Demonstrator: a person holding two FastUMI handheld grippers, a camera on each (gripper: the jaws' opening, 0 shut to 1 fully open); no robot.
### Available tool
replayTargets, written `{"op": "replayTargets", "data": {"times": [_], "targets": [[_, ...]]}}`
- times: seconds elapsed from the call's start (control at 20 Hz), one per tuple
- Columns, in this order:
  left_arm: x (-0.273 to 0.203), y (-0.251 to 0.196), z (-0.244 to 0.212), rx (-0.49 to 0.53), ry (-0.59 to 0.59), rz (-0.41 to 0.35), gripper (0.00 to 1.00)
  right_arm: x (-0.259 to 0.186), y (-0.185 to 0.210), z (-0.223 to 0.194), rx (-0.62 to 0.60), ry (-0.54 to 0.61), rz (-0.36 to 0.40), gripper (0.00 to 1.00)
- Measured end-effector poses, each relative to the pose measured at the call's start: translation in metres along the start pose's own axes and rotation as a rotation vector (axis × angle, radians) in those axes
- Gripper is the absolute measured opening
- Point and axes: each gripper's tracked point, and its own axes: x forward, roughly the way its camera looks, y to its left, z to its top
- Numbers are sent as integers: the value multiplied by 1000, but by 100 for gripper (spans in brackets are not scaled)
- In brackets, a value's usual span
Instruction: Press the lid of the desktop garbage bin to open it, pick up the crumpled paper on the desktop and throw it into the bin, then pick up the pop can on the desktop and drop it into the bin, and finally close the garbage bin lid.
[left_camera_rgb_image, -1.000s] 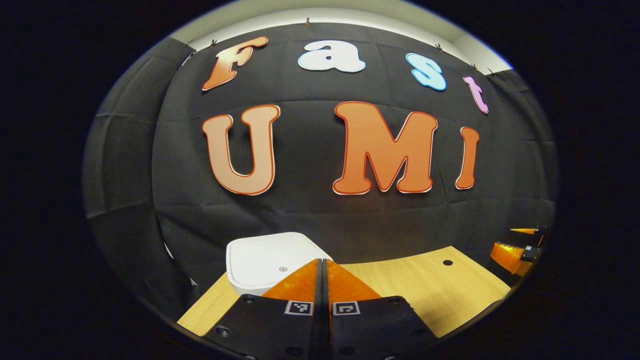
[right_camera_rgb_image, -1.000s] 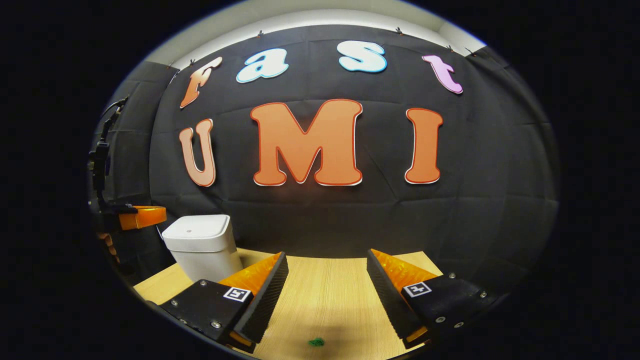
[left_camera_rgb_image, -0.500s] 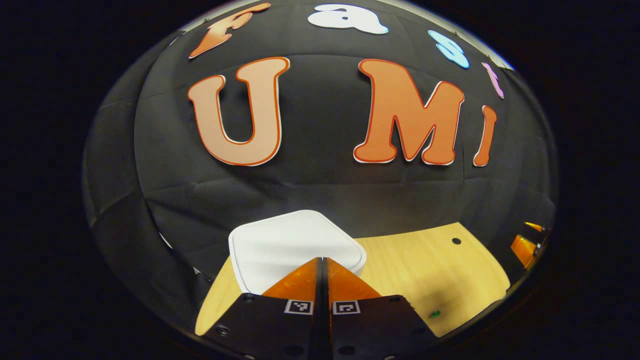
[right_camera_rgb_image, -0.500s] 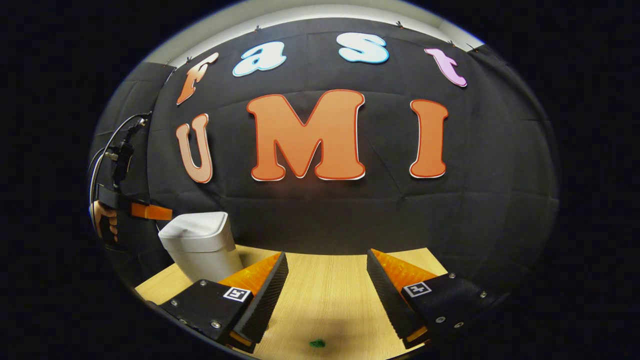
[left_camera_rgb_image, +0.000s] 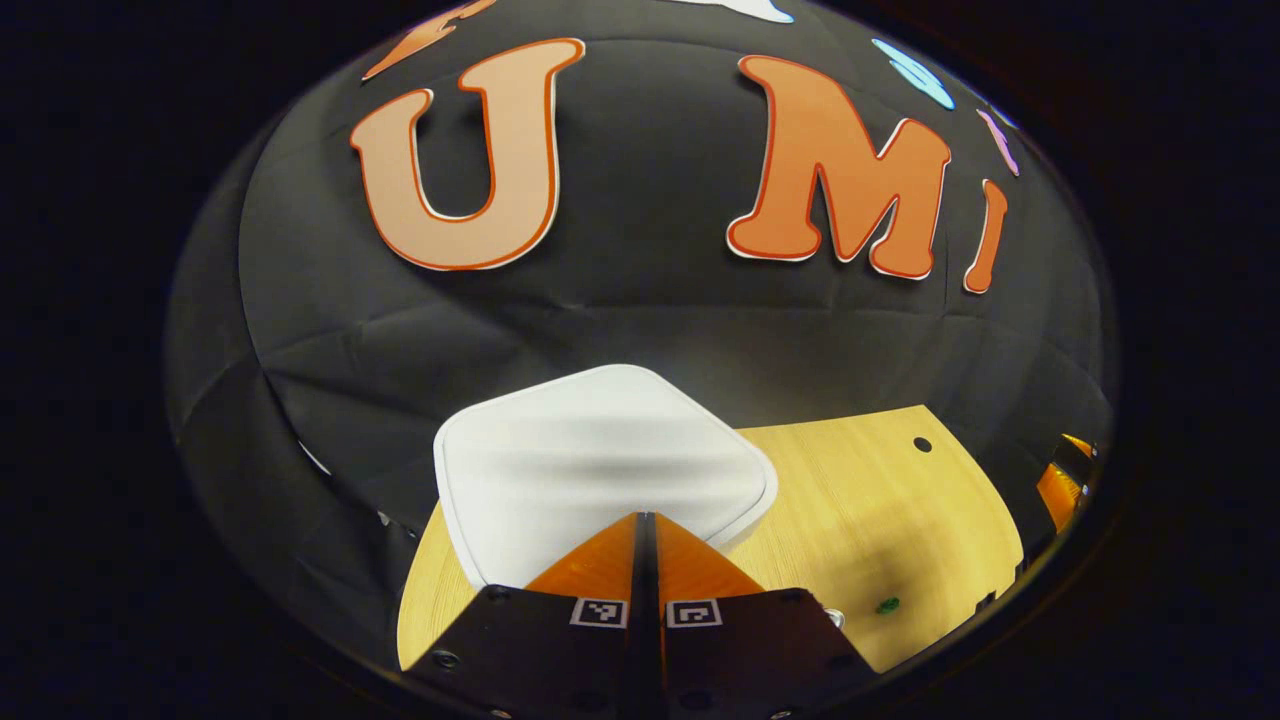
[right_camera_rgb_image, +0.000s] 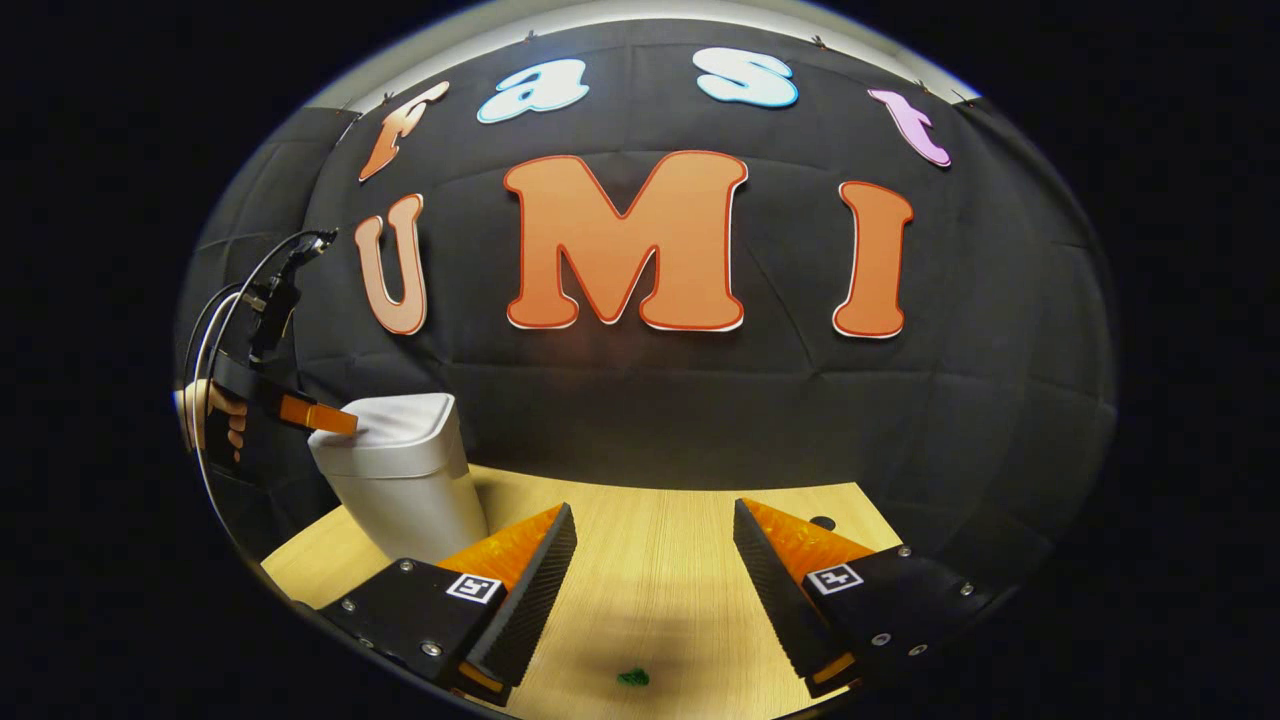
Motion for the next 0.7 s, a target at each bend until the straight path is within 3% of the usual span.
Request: {"op": "replayTargets", "data": {"times": [0.35,0.7], "targets": [[3,1,-15,40,54,15,0,4,8,-5,3,18,15,95],[5,2,-9,45,-16,22,0,-1,5,-6,26,22,12,95]]}}
